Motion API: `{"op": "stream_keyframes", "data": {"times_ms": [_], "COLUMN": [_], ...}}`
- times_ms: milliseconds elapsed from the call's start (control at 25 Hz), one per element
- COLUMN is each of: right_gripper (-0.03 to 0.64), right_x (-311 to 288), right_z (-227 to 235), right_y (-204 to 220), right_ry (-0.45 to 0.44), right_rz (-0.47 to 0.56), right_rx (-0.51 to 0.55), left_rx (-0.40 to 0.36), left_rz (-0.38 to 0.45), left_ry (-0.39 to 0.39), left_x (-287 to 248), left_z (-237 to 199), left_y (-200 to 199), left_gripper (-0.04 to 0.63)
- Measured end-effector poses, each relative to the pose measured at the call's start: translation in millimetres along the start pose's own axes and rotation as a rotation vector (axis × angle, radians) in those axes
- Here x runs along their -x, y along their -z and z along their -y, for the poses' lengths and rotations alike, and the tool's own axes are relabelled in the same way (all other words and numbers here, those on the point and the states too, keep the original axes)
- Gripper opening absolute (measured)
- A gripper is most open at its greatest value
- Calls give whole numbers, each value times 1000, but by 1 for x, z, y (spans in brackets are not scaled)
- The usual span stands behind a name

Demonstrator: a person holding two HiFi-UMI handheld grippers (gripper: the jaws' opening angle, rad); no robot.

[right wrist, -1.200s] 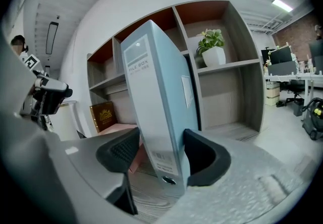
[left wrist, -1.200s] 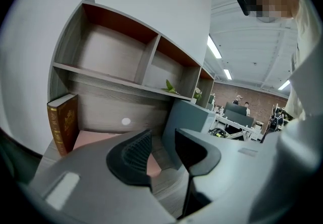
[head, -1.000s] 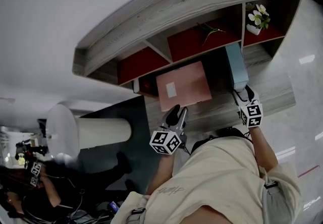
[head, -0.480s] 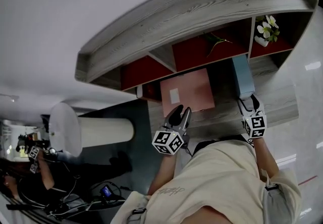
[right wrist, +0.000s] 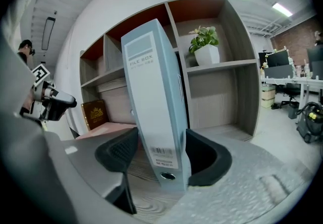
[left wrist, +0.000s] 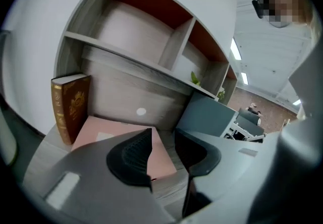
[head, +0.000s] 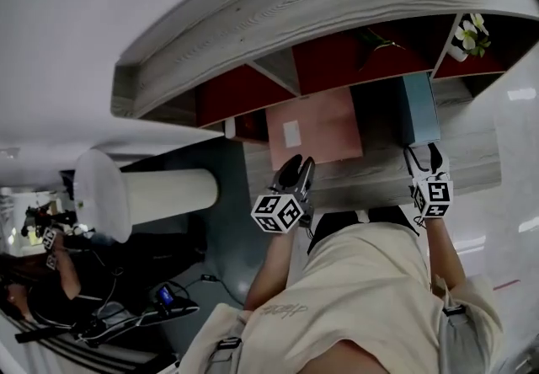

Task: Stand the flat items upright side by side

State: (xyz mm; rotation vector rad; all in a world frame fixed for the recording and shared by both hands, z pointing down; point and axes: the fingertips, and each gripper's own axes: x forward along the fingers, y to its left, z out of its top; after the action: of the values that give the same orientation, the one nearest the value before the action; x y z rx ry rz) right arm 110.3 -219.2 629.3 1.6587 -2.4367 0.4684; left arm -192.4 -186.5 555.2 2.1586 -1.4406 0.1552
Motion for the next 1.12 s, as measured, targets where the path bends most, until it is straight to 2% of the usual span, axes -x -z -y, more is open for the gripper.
{"op": "stream_keyframes", "data": {"times_ms": [120, 240, 320, 360, 400, 480, 760, 880, 920, 1040, 1120], "right_gripper": [302, 302, 294, 254, 244, 244, 252, 264, 265, 285, 313], "right_x": [18, 45, 55, 57, 57, 50, -29, -66, -77, -97, -105], "right_z": [-10, -35, -52, -61, -68, -83, -131, -137, -137, -147, -145], "right_y": [9, 22, 38, 47, 56, 71, 84, 82, 79, 64, 83], "right_ry": [43, 31, -17, -49, -80, -137, -294, -286, -277, -274, -275], "right_rz": [-47, -115, -168, -196, -222, -272, -364, -378, -386, -446, -506], "right_rx": [-4, 11, 32, 50, 70, 89, 46, 19, 10, -44, -80], "left_rx": [-9, -50, -40, -21, 1, 37, 132, 68, 68, 135, 178], "left_rz": [-36, -72, -83, -84, -83, -87, -158, -232, -244, -260, -268], "left_ry": [-66, -128, -171, -191, -207, -225, -300, -296, -289, -259, -234], "left_x": [12, 29, 36, 38, 40, 42, 42, 31, 26, 12, 7], "left_z": [-33, -65, -86, -95, -103, -116, -186, -197, -199, -204, -205], "left_y": [13, 18, 22, 26, 31, 41, 82, 93, 95, 102, 106], "left_gripper": [156, 156, 156, 156, 156, 157, 168, 187, 189, 191, 195]}}
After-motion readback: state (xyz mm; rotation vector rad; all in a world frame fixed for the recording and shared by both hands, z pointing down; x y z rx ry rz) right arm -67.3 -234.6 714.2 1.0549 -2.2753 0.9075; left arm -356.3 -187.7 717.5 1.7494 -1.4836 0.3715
